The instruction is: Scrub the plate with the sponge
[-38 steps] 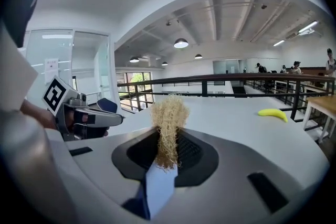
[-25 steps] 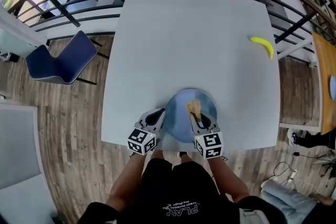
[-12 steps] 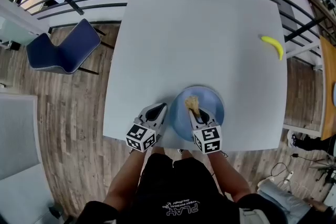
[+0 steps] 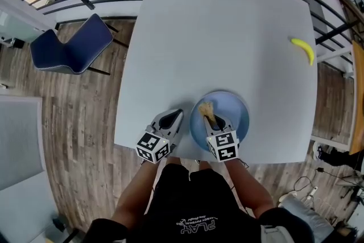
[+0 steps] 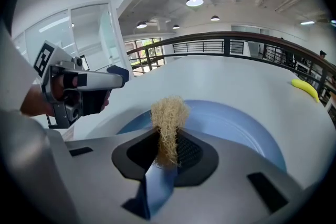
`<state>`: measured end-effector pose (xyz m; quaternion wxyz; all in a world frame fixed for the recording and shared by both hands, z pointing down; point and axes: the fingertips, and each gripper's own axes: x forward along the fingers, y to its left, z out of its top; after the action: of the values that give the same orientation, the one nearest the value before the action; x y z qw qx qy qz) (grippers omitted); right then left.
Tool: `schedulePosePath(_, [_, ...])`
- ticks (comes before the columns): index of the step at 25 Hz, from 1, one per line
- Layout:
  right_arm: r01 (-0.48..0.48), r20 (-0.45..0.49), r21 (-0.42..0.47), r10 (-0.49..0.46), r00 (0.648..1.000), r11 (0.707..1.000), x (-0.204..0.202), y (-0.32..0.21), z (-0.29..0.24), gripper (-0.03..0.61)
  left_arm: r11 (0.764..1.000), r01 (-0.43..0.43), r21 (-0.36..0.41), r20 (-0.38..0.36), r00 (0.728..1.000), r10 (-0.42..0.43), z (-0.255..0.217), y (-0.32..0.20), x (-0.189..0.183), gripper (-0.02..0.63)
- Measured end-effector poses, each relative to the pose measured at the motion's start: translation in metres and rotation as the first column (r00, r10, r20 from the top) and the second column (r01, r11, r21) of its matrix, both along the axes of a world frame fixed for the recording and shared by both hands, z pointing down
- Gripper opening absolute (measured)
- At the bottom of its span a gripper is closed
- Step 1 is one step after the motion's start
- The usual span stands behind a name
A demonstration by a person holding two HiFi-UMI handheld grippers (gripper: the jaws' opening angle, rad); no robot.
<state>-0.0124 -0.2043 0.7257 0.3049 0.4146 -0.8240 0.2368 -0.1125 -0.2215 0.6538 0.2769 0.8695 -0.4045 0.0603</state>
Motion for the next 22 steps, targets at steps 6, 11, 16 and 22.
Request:
schedulePosePath(6, [0.008, -0.041, -0.008, -0.008, 0.999, 1.000, -0.004, -0.004, 0.008, 0.072, 1.000, -0.003, -0.019, -0.010, 1.000, 0.003, 0.009, 0.002, -0.002, 0.012])
schedulePosePath(11, [0.004, -0.075, -0.013, -0.005, 0.997, 1.000, 0.001, -0.006, 0.012, 0.072, 0.999, -0.011, -0.031, -0.016, 1.000, 0.010, 0.013, 0.005, 0.001, 0.012])
schedulePosePath(16, [-0.019, -0.099, -0.017, 0.017, 0.995, 1.000, 0.011, -0.012, 0.007, 0.074, 0.999, -0.028, -0.034, -0.004, 1.000, 0.028, 0.012, 0.009, 0.003, 0.012])
schedulePosePath(22, [-0.049, -0.166, -0.024, 0.044, 0.985, 0.999, 0.032, -0.018, 0.010, 0.073, 0.998, -0.046, -0.044, 0.000, 0.999, 0.046, 0.014, 0.010, 0.005, 0.012])
